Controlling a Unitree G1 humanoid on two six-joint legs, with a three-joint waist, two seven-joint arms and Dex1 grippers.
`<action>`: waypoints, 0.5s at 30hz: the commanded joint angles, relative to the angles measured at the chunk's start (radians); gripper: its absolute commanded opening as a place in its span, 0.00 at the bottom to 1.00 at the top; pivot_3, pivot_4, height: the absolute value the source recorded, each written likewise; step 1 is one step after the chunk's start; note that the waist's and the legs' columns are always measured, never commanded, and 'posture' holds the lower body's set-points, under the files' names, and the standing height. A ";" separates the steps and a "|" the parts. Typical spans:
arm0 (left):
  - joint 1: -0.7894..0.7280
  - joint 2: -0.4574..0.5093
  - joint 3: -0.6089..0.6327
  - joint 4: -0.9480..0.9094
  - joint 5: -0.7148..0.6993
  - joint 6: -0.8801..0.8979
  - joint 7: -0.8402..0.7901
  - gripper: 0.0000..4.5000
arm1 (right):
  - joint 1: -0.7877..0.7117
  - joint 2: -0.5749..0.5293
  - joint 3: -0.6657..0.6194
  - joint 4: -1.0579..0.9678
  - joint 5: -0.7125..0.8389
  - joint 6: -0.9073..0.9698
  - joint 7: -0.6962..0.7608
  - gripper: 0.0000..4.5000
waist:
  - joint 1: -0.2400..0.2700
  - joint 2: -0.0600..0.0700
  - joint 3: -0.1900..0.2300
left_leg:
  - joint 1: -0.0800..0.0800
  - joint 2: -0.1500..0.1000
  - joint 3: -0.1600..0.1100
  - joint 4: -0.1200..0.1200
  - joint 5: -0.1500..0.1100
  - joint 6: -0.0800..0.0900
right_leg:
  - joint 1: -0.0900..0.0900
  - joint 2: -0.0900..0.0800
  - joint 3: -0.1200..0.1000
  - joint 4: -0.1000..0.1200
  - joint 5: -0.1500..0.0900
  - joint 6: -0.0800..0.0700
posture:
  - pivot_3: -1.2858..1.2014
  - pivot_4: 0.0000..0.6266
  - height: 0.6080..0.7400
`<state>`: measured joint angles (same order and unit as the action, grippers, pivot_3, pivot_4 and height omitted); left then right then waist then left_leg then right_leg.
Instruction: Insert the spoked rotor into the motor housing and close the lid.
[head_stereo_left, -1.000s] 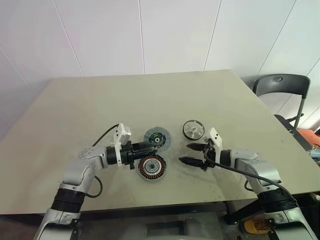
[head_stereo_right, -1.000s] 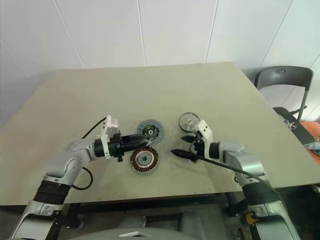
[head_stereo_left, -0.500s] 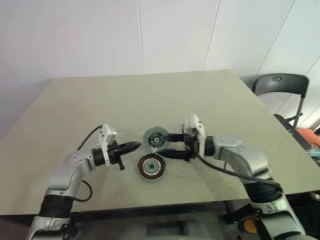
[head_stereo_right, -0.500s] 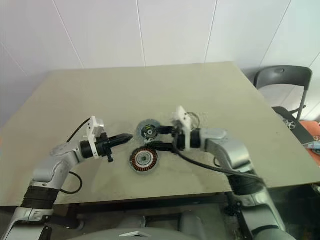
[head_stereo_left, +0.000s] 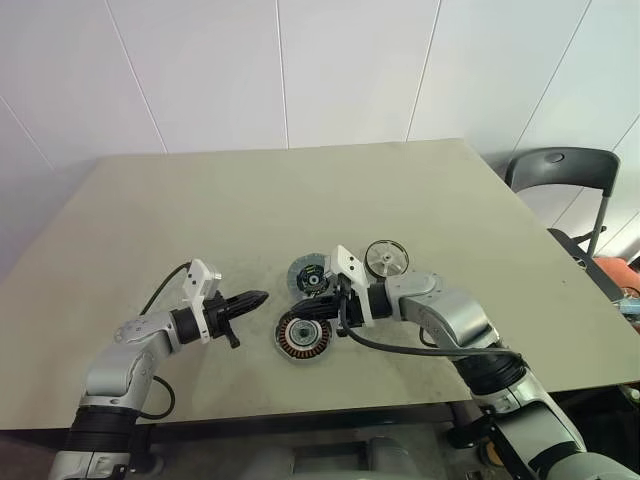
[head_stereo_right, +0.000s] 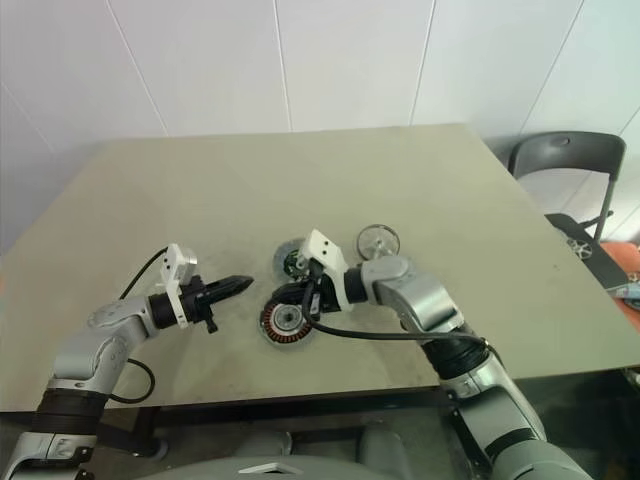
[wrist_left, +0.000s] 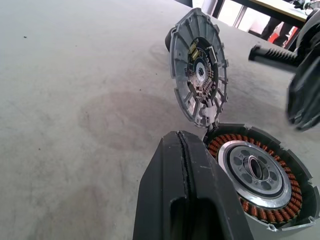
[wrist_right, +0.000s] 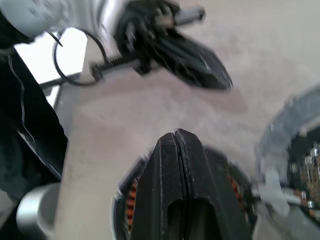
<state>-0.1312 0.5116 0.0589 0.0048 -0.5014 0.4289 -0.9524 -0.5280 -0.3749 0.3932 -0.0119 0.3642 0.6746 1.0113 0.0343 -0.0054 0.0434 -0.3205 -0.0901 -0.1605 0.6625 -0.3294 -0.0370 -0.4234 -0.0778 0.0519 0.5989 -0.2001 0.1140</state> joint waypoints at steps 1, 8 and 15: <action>-0.019 0.002 0.015 -0.012 0.000 -0.018 0.004 0.00 | -0.016 0.012 -0.005 0.014 -0.015 -0.018 -0.003 0.00 | 0.000 0.000 0.000 | 0.000 0.000 0.000 0.000 0.000 0.000 | 0.000 0.000 0.000 0.000 0.000 0.000 | 0.52 0.00 1.00; -0.024 0.007 0.022 0.015 0.013 -0.034 0.008 0.00 | -0.001 0.010 0.020 0.064 -0.054 -0.031 0.012 0.00 | 0.000 0.000 0.000 | 0.000 0.000 0.000 0.000 0.000 0.000 | 0.000 0.000 0.000 0.000 0.000 0.000 | 0.52 0.00 1.00; -0.024 0.010 0.027 0.028 0.020 -0.046 0.008 0.00 | -0.001 0.013 0.063 0.098 -0.112 -0.061 0.014 0.00 | -0.009 0.000 0.000 | 0.000 0.000 0.000 0.000 0.000 0.000 | 0.000 0.000 0.000 0.000 0.000 0.000 | 0.52 0.00 1.00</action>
<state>-0.1339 0.5110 0.0620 0.0447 -0.4803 0.4044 -0.9439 -0.5146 -0.3701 0.4549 0.0888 0.2669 0.6343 1.0252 0.0256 -0.0054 0.0433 -0.3204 -0.0901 -0.1605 0.6624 -0.3294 -0.0370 -0.4234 -0.0778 0.0519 0.5990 -0.2001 0.1140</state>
